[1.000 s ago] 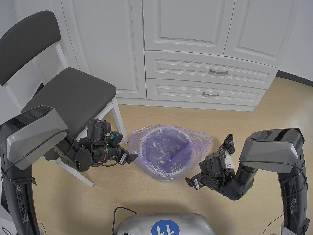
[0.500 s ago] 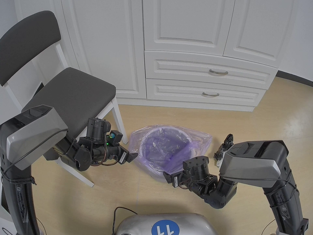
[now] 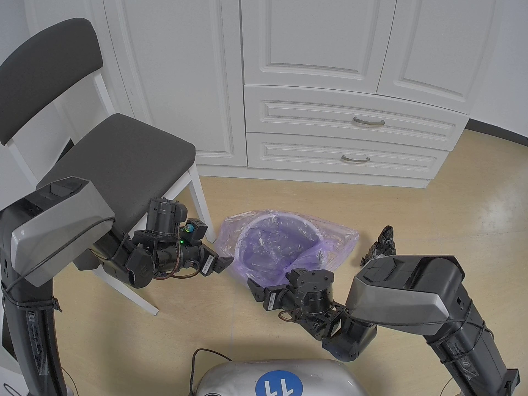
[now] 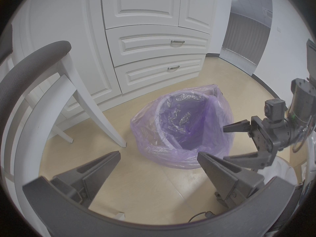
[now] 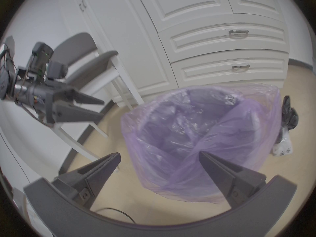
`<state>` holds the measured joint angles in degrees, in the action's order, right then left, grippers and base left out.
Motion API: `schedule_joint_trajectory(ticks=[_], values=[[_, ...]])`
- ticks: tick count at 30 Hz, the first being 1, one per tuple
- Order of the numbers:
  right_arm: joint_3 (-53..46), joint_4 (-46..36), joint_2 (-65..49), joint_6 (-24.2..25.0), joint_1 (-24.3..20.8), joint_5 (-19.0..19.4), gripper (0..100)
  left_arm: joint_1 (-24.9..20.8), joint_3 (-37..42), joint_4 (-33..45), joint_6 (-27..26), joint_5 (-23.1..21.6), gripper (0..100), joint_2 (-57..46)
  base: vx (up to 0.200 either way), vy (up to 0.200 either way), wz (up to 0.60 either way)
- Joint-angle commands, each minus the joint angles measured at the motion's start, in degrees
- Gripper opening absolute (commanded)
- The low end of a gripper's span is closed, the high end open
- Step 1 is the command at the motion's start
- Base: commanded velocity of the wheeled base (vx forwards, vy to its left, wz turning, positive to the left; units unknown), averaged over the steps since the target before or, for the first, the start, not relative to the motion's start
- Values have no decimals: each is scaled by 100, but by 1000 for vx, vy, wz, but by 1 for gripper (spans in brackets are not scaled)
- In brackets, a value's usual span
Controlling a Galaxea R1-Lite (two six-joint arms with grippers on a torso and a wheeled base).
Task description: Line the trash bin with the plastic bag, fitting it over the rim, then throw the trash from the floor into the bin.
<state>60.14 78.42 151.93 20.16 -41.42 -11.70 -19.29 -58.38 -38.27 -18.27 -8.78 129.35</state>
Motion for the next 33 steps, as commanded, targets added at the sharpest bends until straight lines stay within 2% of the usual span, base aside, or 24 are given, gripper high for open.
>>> schedule_joint_trajectory(ticks=[1, 7, 10, 13, 17, 19, 24, 33], values=[[174, 191, 205, 137, -182, 1, 100, -14, 11, -85, -1, 8, 100, 46, 0, 0, 0], [33, 226, 153, 251, -296, 107, 100, -40, 20, -260, -1, 34, 100, 134, 0, 0, 0], [-362, 59, 3, 190, -296, 239, 100, -49, -15, -260, -10, 43, 100, 239, 0, 0, 0], [-529, -415, -225, 102, -252, 256, 100, -40, -51, -260, -10, 43, 100, 310, 0, 0, 0], [-828, -1470, -814, -48, -164, 256, 100, -49, -200, -260, -1, 52, 100, 512, 0, 0, 0], [-837, -1655, -972, -30, -155, 256, 100, -49, -349, -260, 61, 60, 100, 661, 0, 0, 0], [-828, -1637, -937, -48, -155, 256, 100, -111, -657, -260, 474, 201, 100, 899, 0, 0, 0], [-810, -1330, -841, -48, -155, 247, 100, -102, -763, -251, 518, 315, 100, 978, 0, 0, 0]])
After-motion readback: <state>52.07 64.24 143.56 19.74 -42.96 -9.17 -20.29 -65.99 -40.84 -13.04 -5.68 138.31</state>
